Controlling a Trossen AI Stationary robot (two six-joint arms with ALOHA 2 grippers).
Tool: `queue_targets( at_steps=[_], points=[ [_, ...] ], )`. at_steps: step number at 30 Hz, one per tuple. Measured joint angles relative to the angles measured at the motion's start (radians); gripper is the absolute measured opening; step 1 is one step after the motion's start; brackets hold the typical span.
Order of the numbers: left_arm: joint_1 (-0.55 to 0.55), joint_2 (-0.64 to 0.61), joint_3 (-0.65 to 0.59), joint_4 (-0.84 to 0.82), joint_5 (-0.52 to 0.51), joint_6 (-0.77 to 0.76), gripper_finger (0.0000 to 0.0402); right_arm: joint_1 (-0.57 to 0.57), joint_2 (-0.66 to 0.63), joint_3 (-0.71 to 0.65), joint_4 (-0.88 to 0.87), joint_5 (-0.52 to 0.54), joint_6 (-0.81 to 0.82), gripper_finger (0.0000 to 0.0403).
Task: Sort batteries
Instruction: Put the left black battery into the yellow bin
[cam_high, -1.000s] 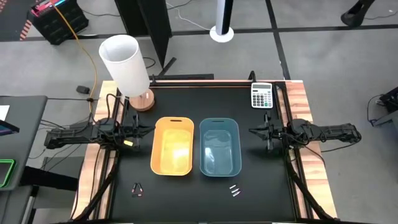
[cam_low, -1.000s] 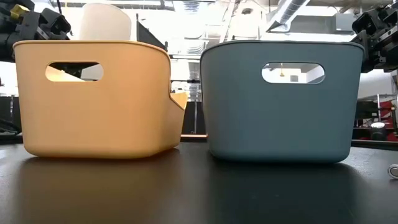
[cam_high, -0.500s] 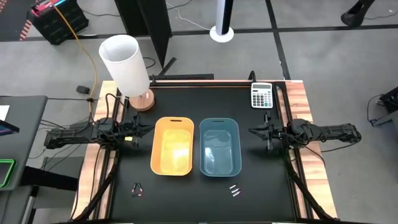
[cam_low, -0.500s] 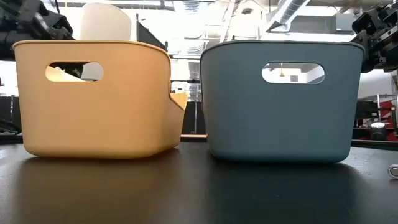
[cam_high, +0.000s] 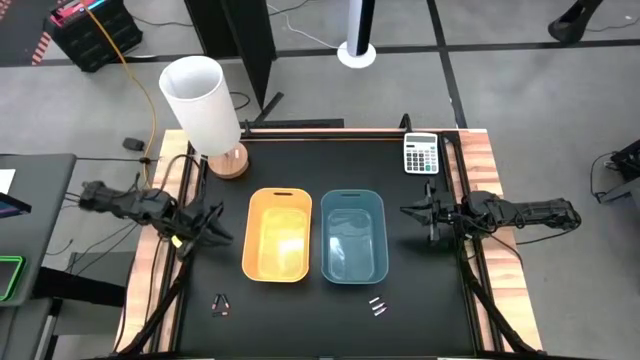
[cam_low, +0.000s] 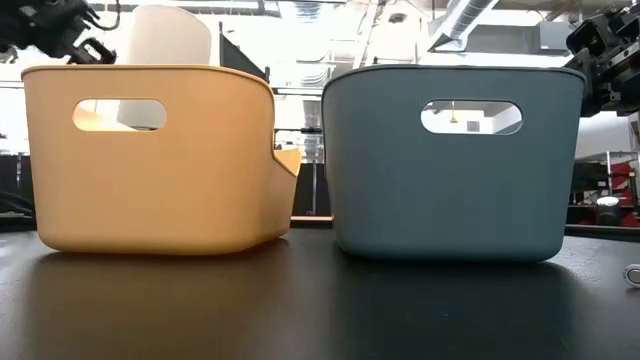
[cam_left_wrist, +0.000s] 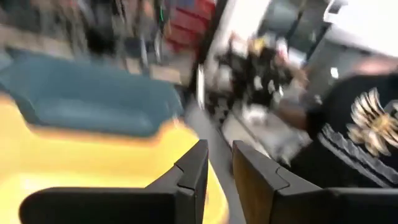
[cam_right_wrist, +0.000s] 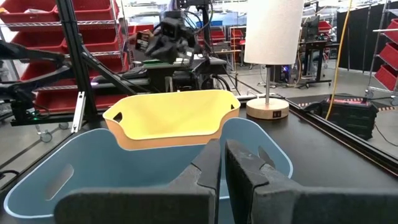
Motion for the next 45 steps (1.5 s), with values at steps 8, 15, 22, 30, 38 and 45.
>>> queue_targets(
  at_steps=[8, 15, 22, 30, 38, 45],
  points=[
    [-0.178, 0.39, 0.102, -0.209, -0.058, -0.445, 0.0073, -0.001, 0.0, 0.0, 0.063, 0.0, -0.007, 0.0042],
    [-0.369, 0.706, 0.357, -0.532, -0.056, -0.735, 0.0073, -0.03, -0.001, 0.0, 0.075, 0.0, -0.037, 0.0042],
    [-0.518, 0.938, 0.474, -0.624, -0.047, -1.031, 0.0081, -0.043, -0.001, 0.0, 0.124, 0.0, -0.037, 0.0042],
    [-0.646, 1.082, 0.488, -0.474, -0.001, -1.382, 0.0168, -0.041, 0.0, 0.0, 0.178, 0.0, -0.037, 0.0042],
    [-0.681, 1.194, 0.488, -0.386, -0.012, -1.583, 0.0207, -0.042, -0.001, 0.0, 0.179, 0.0, -0.037, 0.0042],
    [-0.681, 1.287, 0.488, -0.375, -0.016, -1.677, 0.0204, -0.042, -0.001, 0.0, 0.178, 0.0, -0.037, 0.0042]
  ],
)
